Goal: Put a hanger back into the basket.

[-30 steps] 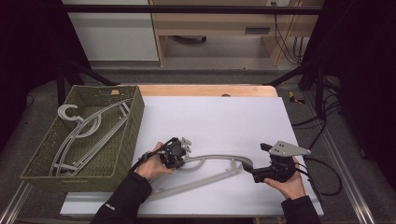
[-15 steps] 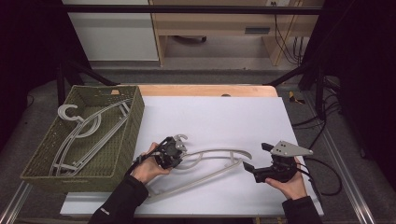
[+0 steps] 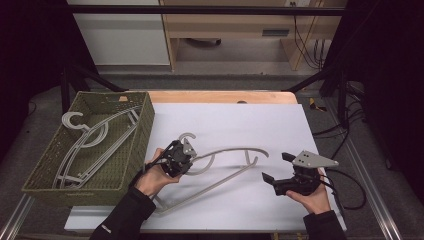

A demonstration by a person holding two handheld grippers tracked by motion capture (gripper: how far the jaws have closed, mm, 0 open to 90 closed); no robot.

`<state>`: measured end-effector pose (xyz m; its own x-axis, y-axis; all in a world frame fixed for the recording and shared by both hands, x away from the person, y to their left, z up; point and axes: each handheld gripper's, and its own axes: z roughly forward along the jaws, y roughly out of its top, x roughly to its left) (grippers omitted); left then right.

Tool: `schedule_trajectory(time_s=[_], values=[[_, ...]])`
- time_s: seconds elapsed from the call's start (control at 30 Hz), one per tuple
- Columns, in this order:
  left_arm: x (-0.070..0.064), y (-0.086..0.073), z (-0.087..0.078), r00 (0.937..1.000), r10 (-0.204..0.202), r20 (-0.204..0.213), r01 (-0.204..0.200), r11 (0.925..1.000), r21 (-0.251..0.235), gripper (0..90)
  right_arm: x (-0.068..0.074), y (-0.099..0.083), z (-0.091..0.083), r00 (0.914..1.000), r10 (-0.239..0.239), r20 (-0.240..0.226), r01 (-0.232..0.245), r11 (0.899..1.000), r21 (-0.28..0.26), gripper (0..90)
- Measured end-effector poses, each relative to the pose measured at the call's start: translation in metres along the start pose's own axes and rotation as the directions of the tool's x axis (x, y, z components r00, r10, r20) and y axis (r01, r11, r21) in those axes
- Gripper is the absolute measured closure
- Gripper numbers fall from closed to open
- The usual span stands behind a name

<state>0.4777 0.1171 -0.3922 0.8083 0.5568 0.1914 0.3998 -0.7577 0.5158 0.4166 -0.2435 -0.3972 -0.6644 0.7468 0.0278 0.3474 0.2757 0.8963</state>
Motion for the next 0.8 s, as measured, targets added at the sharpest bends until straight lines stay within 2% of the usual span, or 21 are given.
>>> schedule_trajectory(time_s=[0.2,0.43,0.8], values=[[0.000,0.005,-0.015,0.9999,0.000,-0.010,0.000,0.9998,-0.022,82.9,-0.001,0.000,-0.002,1.0000,0.002,0.002,-0.002,1.000,-0.006,4.0],[0.002,0.010,-0.035,0.9991,-0.005,-0.043,0.003,0.9990,-0.044,82.9,-0.001,0.001,-0.003,1.0000,0.003,0.003,-0.003,1.000,-0.012,4.0],[0.008,0.028,-0.082,0.9953,-0.008,-0.097,-0.001,0.9959,-0.090,82.9,-0.001,0.001,-0.005,1.0000,0.005,0.003,-0.005,1.000,-0.017,4.0]])
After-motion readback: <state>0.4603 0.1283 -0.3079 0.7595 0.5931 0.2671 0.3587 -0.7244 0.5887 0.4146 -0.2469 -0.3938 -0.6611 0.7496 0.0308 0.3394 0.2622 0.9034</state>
